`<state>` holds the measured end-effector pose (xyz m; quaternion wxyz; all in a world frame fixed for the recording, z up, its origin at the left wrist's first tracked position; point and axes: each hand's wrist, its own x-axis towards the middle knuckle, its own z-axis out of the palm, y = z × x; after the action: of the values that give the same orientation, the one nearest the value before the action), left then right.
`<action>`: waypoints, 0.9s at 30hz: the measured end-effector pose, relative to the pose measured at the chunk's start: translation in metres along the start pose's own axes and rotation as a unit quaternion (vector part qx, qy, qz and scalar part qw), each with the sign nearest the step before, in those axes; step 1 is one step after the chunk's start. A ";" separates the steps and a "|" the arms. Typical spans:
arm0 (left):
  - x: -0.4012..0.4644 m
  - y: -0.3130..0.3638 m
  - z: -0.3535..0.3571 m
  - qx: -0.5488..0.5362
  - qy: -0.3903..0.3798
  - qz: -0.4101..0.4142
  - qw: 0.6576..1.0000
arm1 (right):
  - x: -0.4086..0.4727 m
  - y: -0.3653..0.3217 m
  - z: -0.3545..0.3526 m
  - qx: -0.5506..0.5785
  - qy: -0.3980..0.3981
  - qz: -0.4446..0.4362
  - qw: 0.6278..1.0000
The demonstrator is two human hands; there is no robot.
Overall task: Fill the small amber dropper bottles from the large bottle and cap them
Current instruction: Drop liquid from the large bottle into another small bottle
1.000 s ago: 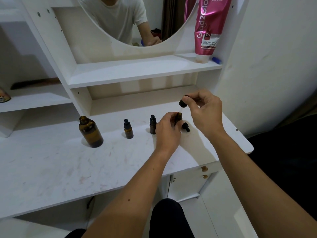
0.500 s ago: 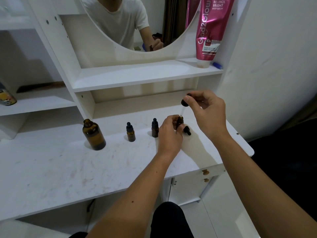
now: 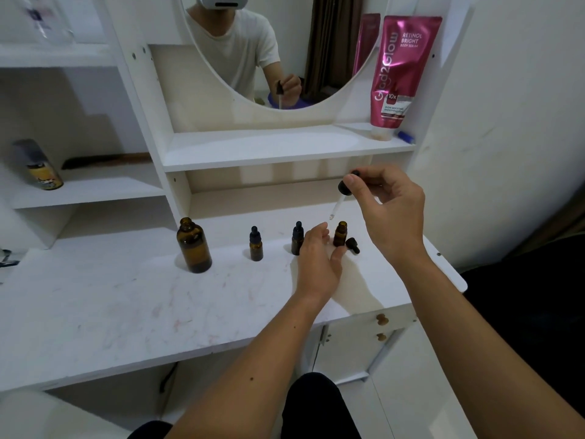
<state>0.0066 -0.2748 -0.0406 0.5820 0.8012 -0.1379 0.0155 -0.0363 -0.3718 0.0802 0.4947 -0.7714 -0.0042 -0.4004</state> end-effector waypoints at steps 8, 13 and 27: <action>-0.035 -0.005 -0.039 -0.040 -0.002 -0.015 0.999 | -0.009 -0.029 0.028 0.038 -0.021 -0.020 0.999; -0.055 -0.010 -0.089 -0.111 -0.084 -0.058 0.988 | -0.016 -0.048 0.064 0.101 -0.049 -0.017 0.993; -0.064 -0.050 -0.236 -0.047 0.222 -0.056 0.972 | -0.024 -0.080 0.163 0.182 -0.107 0.041 0.977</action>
<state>-0.0108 -0.0263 -0.0229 0.6348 0.7563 0.0386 0.1538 0.0147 -0.1966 0.0952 0.6393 -0.7064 -0.0979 -0.2876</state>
